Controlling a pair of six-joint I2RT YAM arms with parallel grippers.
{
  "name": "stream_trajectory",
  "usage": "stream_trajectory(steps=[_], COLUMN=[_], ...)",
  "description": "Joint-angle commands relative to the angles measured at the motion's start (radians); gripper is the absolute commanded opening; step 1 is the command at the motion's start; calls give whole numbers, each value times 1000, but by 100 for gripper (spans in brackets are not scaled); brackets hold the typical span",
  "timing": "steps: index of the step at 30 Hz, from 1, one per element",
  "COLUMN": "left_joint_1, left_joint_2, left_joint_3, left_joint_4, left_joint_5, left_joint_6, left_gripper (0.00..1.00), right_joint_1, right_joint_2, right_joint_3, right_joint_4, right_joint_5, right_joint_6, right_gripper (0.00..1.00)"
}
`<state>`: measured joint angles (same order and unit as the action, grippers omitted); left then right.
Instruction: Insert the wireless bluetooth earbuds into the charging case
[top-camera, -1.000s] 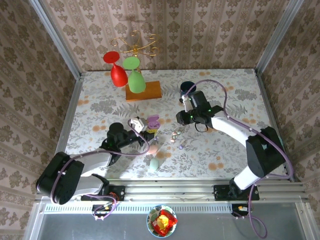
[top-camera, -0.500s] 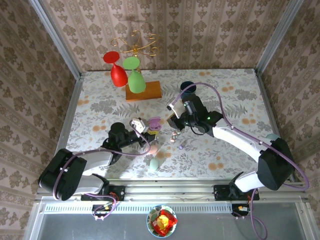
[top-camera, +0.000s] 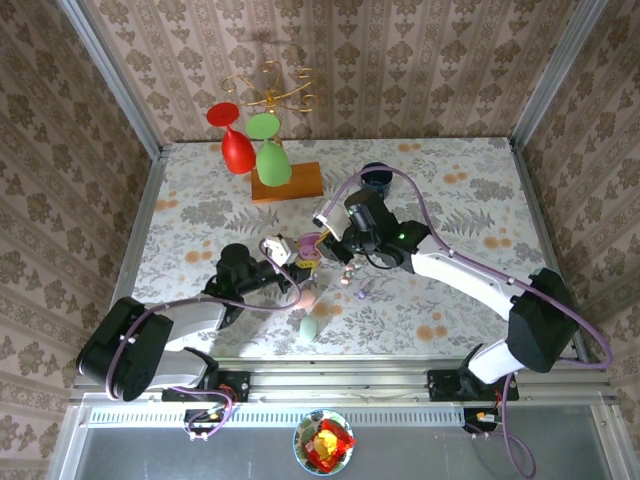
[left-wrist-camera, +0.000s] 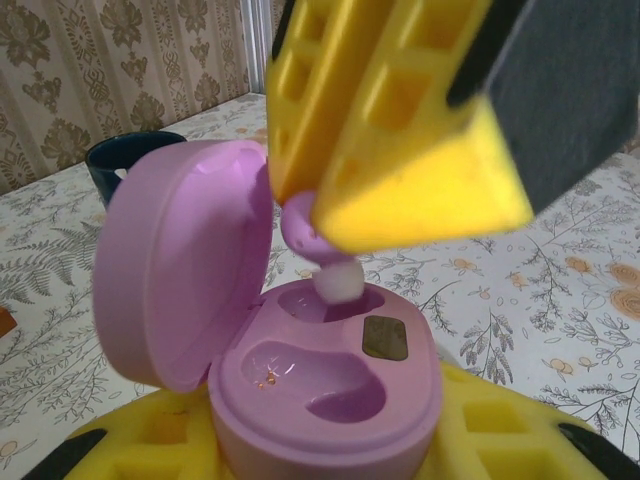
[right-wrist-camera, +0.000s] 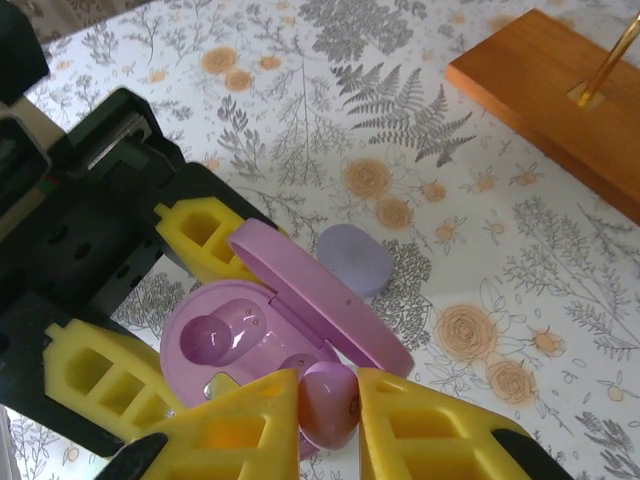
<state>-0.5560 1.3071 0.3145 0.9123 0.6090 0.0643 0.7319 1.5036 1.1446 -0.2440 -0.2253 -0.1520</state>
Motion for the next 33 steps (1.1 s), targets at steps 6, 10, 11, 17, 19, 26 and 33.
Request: stream_trajectory(steps=[6, 10, 11, 17, 19, 26, 33], left_joint_1=[1, 1, 1, 1, 1, 1, 2], left_joint_2=[-25, -25, -25, -31, -37, -37, -45], left_joint_3=[6, 6, 6, 6, 3, -6, -20], left_joint_4=[30, 32, 34, 43, 40, 43, 54], left_joint_5=[2, -2, 1, 6, 5, -3, -14], left_joint_6=[7, 4, 3, -8, -8, -4, -7], left_gripper=[31, 31, 31, 31, 31, 31, 31], right_joint_1=[11, 15, 16, 26, 24, -1, -100], right_joint_2=[6, 17, 23, 57, 47, -24, -145], right_joint_3=[26, 33, 35, 50, 49, 25, -113], right_joint_4=[-52, -76, -77, -59, -53, -4, 196], right_joint_5=[1, -21, -30, -28, -22, -71, -232], right_joint_6=[-41, -57, -60, -45, -30, 42, 213], right_gripper=[19, 19, 19, 22, 25, 39, 57])
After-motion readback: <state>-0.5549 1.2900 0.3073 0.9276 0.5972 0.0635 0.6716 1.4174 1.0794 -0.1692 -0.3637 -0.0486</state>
